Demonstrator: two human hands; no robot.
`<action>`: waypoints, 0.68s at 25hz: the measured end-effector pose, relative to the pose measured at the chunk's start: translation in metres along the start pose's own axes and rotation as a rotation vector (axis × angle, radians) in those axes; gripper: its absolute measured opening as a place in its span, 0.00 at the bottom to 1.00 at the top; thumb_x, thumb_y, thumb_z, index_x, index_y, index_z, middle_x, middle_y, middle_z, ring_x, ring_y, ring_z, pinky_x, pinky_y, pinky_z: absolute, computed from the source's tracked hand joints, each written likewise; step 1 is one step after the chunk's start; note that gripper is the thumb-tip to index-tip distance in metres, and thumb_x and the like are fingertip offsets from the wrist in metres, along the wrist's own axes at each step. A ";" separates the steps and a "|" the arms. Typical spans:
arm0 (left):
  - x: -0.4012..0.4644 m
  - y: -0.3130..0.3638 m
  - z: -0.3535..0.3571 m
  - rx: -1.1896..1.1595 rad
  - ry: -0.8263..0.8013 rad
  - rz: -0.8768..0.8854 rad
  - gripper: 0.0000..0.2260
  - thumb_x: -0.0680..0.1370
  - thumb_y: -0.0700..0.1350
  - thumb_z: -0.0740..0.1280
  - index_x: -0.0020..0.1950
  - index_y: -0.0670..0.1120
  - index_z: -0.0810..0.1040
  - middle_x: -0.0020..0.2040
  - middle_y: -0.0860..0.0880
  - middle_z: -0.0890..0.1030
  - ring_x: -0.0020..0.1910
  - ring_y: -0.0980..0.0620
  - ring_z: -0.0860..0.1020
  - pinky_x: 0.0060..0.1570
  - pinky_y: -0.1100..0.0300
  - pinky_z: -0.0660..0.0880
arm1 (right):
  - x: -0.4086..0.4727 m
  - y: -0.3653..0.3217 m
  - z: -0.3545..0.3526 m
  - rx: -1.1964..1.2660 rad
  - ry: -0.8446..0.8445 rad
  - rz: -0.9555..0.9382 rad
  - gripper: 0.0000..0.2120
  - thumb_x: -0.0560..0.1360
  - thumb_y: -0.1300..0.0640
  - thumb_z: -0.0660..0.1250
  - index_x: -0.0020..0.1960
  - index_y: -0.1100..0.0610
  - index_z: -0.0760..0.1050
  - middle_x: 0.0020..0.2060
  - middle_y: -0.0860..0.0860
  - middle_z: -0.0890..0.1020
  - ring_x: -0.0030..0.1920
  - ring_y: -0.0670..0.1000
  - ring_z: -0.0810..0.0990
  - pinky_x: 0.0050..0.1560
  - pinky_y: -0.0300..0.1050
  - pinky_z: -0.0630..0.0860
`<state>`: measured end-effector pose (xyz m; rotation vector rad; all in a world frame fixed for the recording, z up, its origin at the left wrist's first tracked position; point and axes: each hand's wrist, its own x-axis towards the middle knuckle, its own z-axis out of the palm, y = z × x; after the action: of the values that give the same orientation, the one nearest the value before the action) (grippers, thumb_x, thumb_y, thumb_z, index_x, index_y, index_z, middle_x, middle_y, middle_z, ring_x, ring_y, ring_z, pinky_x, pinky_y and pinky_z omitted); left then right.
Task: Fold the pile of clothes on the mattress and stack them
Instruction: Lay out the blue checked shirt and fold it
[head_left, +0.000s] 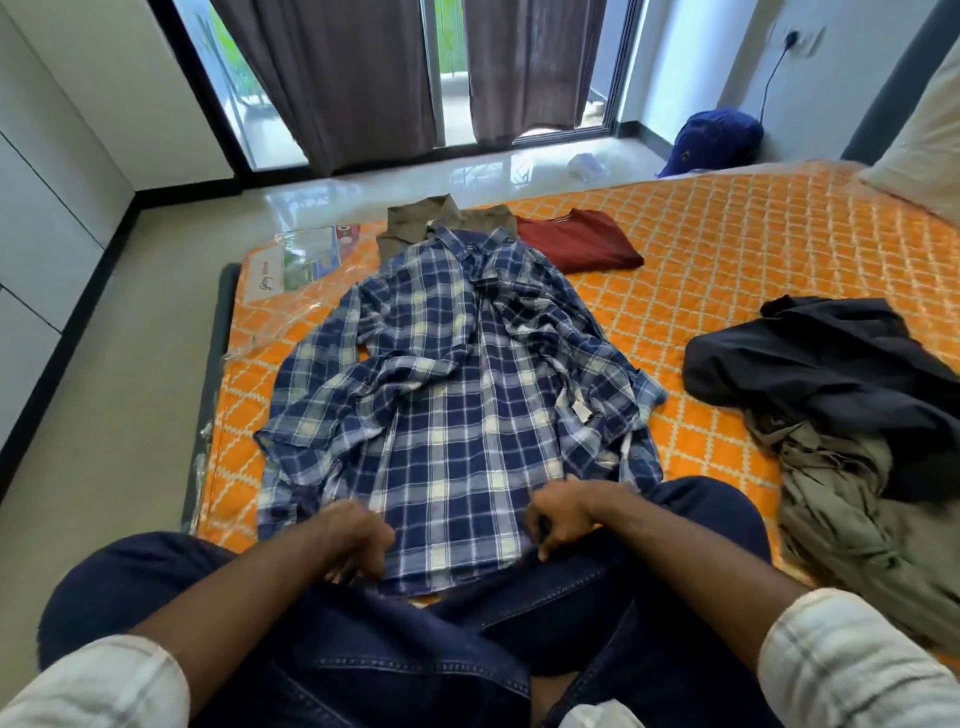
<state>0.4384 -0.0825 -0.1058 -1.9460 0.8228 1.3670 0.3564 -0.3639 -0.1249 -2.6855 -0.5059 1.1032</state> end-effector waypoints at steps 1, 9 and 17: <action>0.003 -0.003 0.001 -0.072 -0.007 0.006 0.12 0.77 0.46 0.66 0.46 0.38 0.84 0.50 0.40 0.86 0.43 0.44 0.84 0.43 0.57 0.79 | -0.003 -0.001 0.003 -0.088 0.073 -0.005 0.11 0.75 0.45 0.72 0.53 0.49 0.82 0.57 0.50 0.77 0.63 0.53 0.71 0.63 0.55 0.65; -0.003 -0.002 -0.067 -0.334 0.561 0.314 0.08 0.82 0.41 0.59 0.54 0.47 0.77 0.45 0.48 0.82 0.38 0.55 0.79 0.32 0.65 0.73 | -0.021 0.005 -0.028 0.570 -0.022 0.232 0.23 0.82 0.39 0.61 0.48 0.58 0.80 0.37 0.52 0.84 0.35 0.53 0.82 0.38 0.48 0.81; 0.055 0.058 -0.181 -0.570 0.911 0.533 0.13 0.82 0.44 0.63 0.67 0.46 0.73 0.61 0.50 0.71 0.59 0.53 0.73 0.62 0.57 0.72 | -0.018 0.131 -0.053 0.692 0.857 0.911 0.34 0.72 0.43 0.75 0.71 0.55 0.66 0.69 0.57 0.65 0.69 0.62 0.65 0.67 0.59 0.68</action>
<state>0.5111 -0.2660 -0.1163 -3.0309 1.5792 0.9888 0.4125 -0.4942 -0.1158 -2.3468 1.0928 0.0536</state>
